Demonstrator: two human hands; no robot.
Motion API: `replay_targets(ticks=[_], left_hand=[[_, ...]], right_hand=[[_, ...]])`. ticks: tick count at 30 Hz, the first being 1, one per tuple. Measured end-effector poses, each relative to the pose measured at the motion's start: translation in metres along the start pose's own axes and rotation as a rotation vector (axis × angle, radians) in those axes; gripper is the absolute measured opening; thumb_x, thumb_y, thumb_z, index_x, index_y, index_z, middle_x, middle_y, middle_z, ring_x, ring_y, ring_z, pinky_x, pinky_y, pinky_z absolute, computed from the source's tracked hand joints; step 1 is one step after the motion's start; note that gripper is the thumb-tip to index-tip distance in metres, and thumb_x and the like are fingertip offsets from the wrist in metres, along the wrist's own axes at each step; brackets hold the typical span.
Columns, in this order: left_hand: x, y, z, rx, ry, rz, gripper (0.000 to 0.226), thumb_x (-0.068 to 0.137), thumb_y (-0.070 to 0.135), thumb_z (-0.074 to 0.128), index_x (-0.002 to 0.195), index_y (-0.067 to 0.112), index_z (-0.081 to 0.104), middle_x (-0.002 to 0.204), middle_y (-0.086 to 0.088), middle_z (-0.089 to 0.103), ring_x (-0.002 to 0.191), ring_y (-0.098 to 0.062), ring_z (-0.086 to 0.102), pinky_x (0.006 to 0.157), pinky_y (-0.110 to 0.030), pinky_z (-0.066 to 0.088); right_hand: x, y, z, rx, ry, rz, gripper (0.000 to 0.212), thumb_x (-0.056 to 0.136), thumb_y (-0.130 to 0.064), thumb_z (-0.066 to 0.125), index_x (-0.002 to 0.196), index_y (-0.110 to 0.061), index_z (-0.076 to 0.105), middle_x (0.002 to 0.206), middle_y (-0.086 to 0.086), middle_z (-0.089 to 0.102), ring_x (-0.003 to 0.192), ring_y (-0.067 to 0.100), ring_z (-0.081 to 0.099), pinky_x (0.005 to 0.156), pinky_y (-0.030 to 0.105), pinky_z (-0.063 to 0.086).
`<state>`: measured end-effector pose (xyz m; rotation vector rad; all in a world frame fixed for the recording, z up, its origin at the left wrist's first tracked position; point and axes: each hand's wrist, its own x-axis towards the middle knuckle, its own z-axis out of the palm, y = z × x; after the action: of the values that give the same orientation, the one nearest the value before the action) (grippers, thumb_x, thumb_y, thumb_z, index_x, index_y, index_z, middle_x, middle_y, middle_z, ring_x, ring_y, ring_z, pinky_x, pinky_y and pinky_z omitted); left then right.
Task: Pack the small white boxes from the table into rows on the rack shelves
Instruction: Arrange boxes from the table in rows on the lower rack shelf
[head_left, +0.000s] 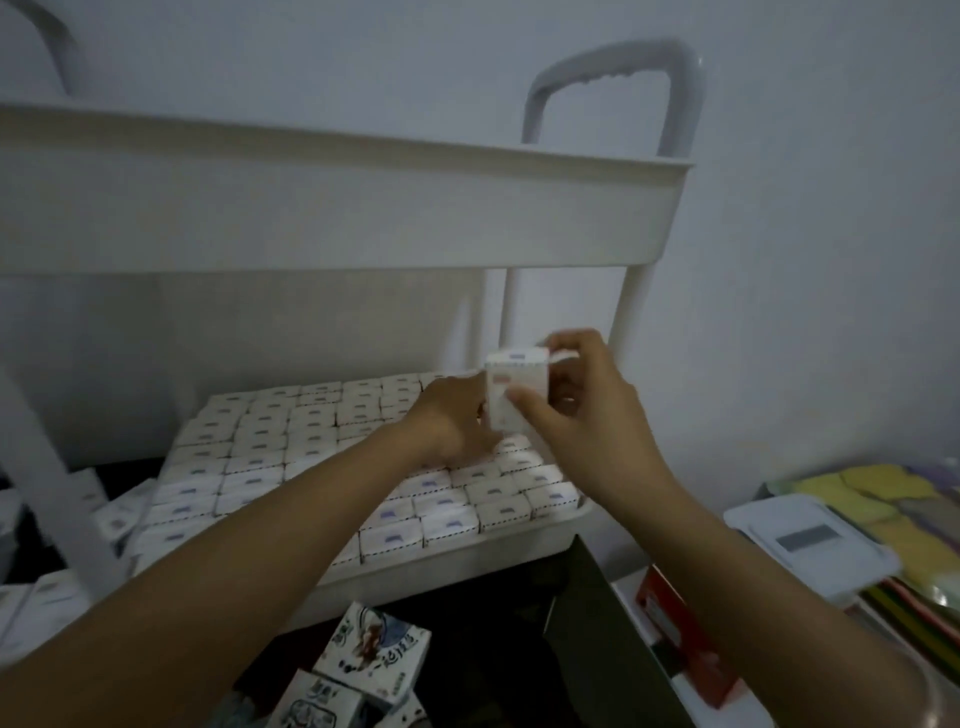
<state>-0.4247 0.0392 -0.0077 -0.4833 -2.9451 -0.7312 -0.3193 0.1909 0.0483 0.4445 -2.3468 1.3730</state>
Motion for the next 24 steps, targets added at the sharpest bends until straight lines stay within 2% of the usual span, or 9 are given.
replay_targets(ticks=[3, 5, 8, 11, 14, 16, 19, 22, 24], left_hand=[[-0.008, -0.007, -0.003, -0.039, 0.009, 0.016, 0.011, 0.080, 0.038, 0.061, 0.073, 0.034, 0.055, 0.056, 0.026, 0.057, 0.055, 0.008, 0.054, 0.051, -0.004, 0.038], [-0.011, -0.009, 0.000, -0.037, 0.057, 0.080, 0.027, 0.080, 0.035, 0.061, 0.058, 0.036, 0.046, 0.045, 0.024, 0.048, 0.046, 0.005, 0.047, 0.045, -0.006, 0.030], [-0.017, -0.006, 0.002, -0.005, 0.136, 0.157, 0.027, 0.078, 0.040, 0.053, 0.051, 0.038, 0.049, 0.051, 0.026, 0.050, 0.053, 0.001, 0.047, 0.059, -0.016, 0.033], [-0.022, -0.012, 0.004, 0.068, 0.148, 0.241, 0.031, 0.079, 0.046, 0.043, 0.070, 0.032, 0.069, 0.072, 0.017, 0.061, 0.079, -0.015, 0.047, 0.081, -0.031, 0.040], [-0.028, -0.019, 0.006, 0.163, 0.160, 0.255, 0.027, 0.090, 0.040, 0.053, 0.099, 0.028, 0.075, 0.103, 0.002, 0.064, 0.103, -0.019, 0.041, 0.090, -0.031, 0.030], [-0.033, -0.015, 0.005, 0.172, 0.144, 0.256, 0.027, 0.091, 0.035, 0.052, 0.094, 0.021, 0.075, 0.099, 0.001, 0.065, 0.101, -0.021, 0.044, 0.083, -0.027, 0.027], [-0.044, -0.007, 0.000, 0.052, 0.148, 0.181, 0.020, 0.089, 0.020, 0.052, 0.089, 0.016, 0.072, 0.083, 0.000, 0.067, 0.084, -0.019, 0.053, 0.079, -0.032, 0.045], [-0.058, -0.002, -0.009, -0.004, 0.189, 0.084, 0.027, 0.089, 0.018, 0.055, 0.114, 0.020, 0.065, 0.111, -0.003, 0.063, 0.104, -0.021, 0.056, 0.087, -0.037, 0.049], [-0.068, -0.002, -0.018, -0.021, 0.220, 0.094, 0.031, 0.090, 0.023, 0.058, 0.120, 0.025, 0.062, 0.126, 0.000, 0.055, 0.115, -0.017, 0.050, 0.095, -0.033, 0.044]], right_hand=[[0.024, -0.001, 0.019, -0.292, 0.062, -0.200, 0.043, 0.095, -0.015, 0.056, 0.134, -0.030, 0.044, 0.115, 0.004, 0.059, 0.092, 0.020, 0.063, 0.077, 0.036, 0.054], [0.041, 0.006, 0.033, -0.452, 0.094, -0.254, 0.038, 0.093, -0.010, 0.055, 0.129, -0.021, 0.050, 0.114, 0.008, 0.057, 0.092, 0.025, 0.060, 0.072, 0.035, 0.050], [0.062, 0.028, 0.049, -0.570, 0.056, -0.221, 0.034, 0.089, -0.004, 0.055, 0.122, -0.012, 0.053, 0.106, 0.012, 0.061, 0.096, 0.027, 0.055, 0.072, 0.037, 0.047], [0.076, 0.048, 0.053, -0.586, -0.064, -0.058, 0.031, 0.090, -0.012, 0.056, 0.121, -0.013, 0.050, 0.109, 0.010, 0.056, 0.095, 0.027, 0.054, 0.074, 0.033, 0.045], [0.086, 0.057, 0.053, -0.635, -0.299, 0.105, 0.034, 0.089, -0.021, 0.060, 0.120, -0.017, 0.049, 0.106, 0.008, 0.056, 0.084, 0.022, 0.052, 0.068, 0.028, 0.039], [0.090, 0.056, 0.053, -0.605, -0.434, 0.177, 0.033, 0.089, -0.022, 0.061, 0.120, -0.022, 0.050, 0.101, 0.007, 0.056, 0.073, 0.017, 0.051, 0.059, 0.025, 0.039], [0.091, 0.058, 0.055, -0.565, -0.518, 0.214, 0.033, 0.089, -0.024, 0.062, 0.119, -0.026, 0.050, 0.106, 0.007, 0.055, 0.080, 0.020, 0.055, 0.064, 0.025, 0.043], [0.091, 0.062, 0.059, -0.539, -0.572, 0.277, 0.027, 0.092, -0.025, 0.058, 0.117, -0.024, 0.049, 0.112, 0.005, 0.054, 0.086, 0.017, 0.054, 0.064, 0.025, 0.042], [0.089, 0.066, 0.064, -0.526, -0.604, 0.320, 0.029, 0.095, -0.020, 0.047, 0.124, -0.018, 0.050, 0.118, 0.007, 0.055, 0.095, 0.020, 0.051, 0.074, 0.028, 0.041]])
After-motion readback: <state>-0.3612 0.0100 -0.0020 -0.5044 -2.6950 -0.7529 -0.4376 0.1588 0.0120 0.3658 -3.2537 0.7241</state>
